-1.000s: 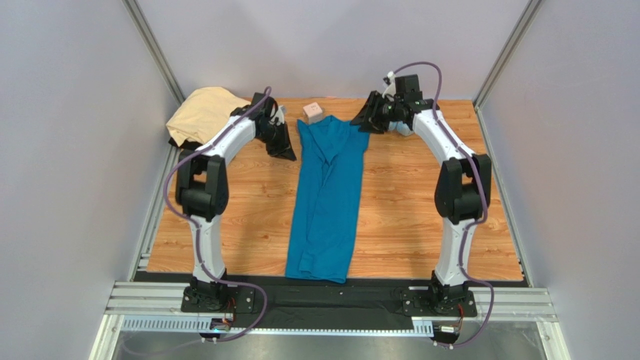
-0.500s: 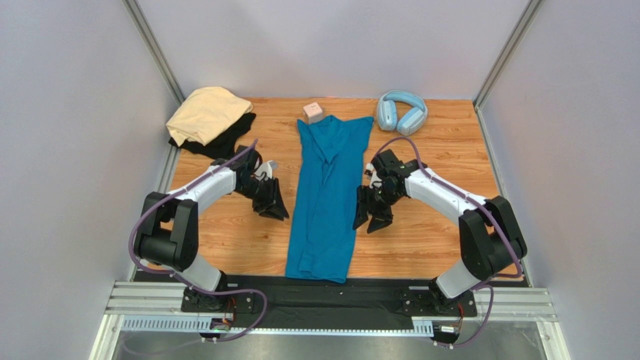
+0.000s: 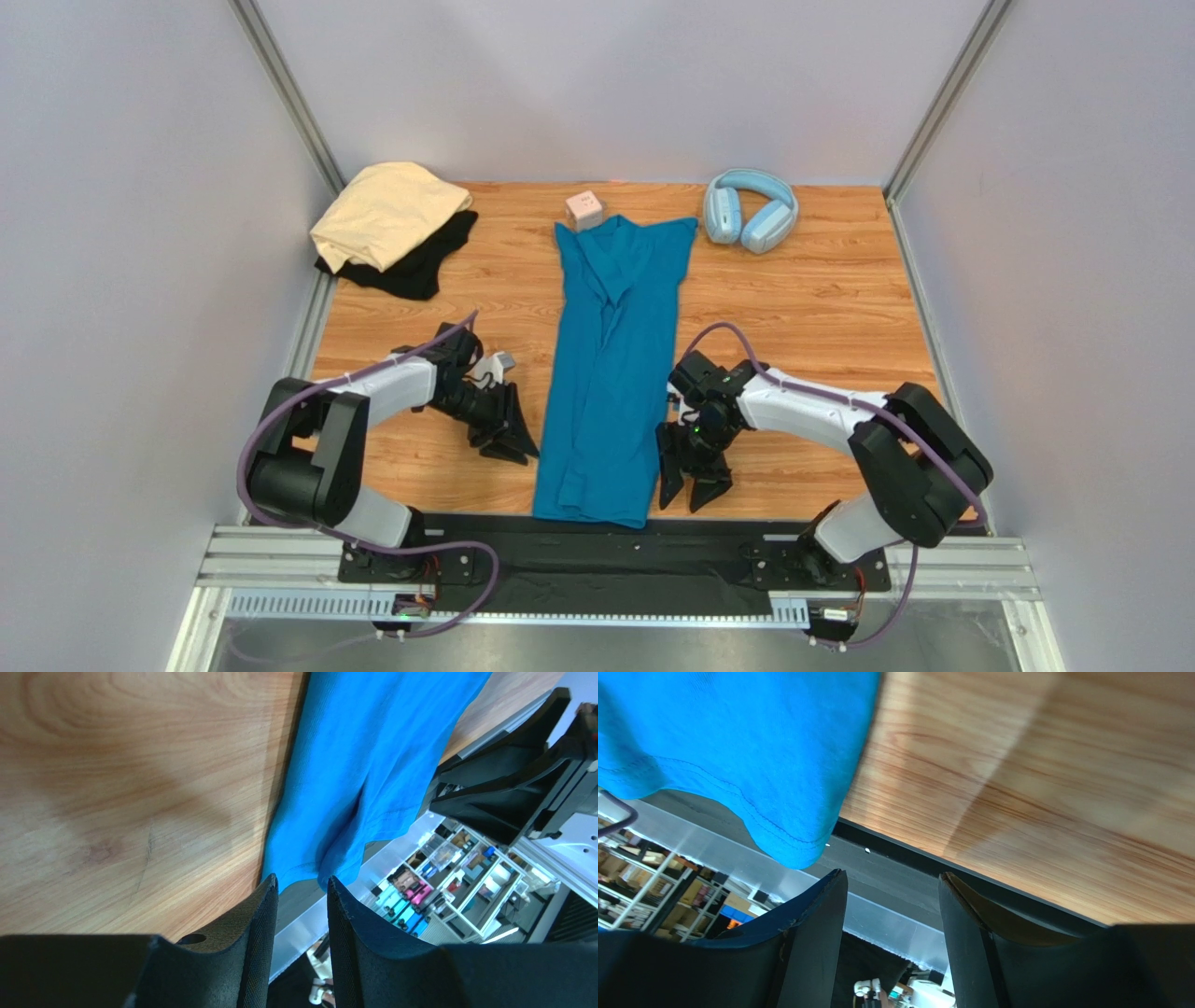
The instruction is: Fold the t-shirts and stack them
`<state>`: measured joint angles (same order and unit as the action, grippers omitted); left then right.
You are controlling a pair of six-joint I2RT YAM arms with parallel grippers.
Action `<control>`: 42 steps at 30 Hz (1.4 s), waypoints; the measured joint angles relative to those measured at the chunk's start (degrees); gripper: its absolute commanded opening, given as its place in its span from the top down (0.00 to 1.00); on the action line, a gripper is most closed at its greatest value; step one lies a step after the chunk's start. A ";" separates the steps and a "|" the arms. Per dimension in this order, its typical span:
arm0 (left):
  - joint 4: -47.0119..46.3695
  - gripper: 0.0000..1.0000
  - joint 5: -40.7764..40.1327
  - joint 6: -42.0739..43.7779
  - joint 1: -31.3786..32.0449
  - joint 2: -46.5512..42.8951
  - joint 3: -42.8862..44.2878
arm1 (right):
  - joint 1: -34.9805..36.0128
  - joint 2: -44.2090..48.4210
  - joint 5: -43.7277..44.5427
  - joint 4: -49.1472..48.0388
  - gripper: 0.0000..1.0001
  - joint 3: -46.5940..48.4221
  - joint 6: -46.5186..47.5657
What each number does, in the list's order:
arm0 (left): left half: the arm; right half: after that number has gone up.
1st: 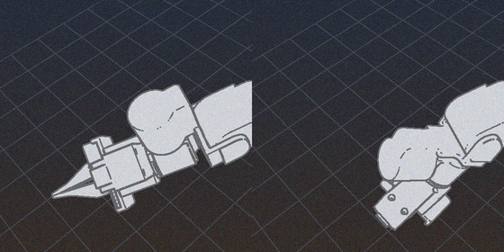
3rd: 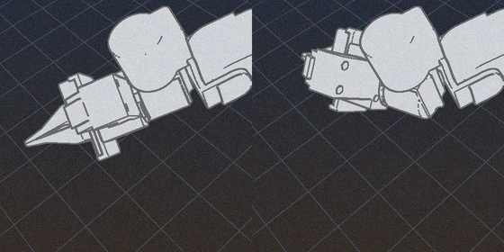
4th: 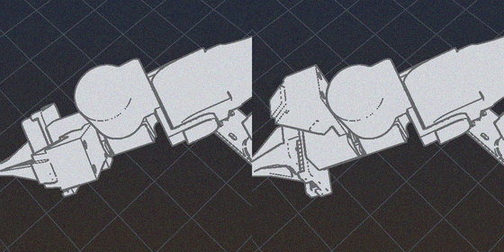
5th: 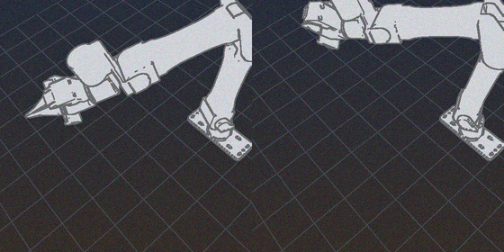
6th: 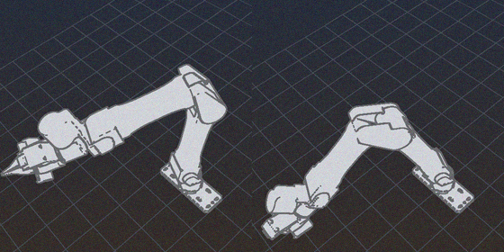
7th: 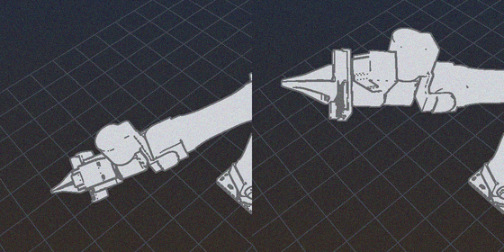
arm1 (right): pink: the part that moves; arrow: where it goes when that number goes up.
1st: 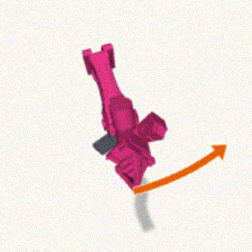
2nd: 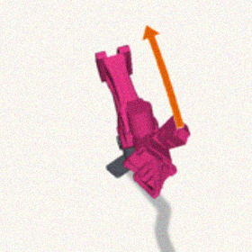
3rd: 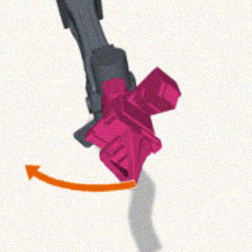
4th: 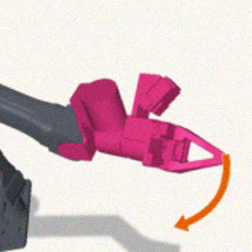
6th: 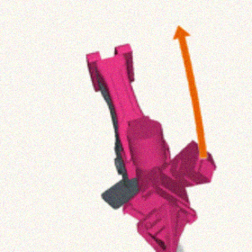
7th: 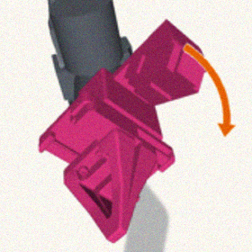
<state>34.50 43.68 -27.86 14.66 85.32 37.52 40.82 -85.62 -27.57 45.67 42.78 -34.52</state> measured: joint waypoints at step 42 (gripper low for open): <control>-8.52 0.60 1.70 -6.84 8.57 5.09 -5.88 | 6.40 4.59 4.11 -12.74 0.34 0.13 -4.26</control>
<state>25.98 45.39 -34.70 23.22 90.41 31.64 47.22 -81.03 -23.46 32.93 42.92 -38.79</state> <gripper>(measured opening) 0.398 0.659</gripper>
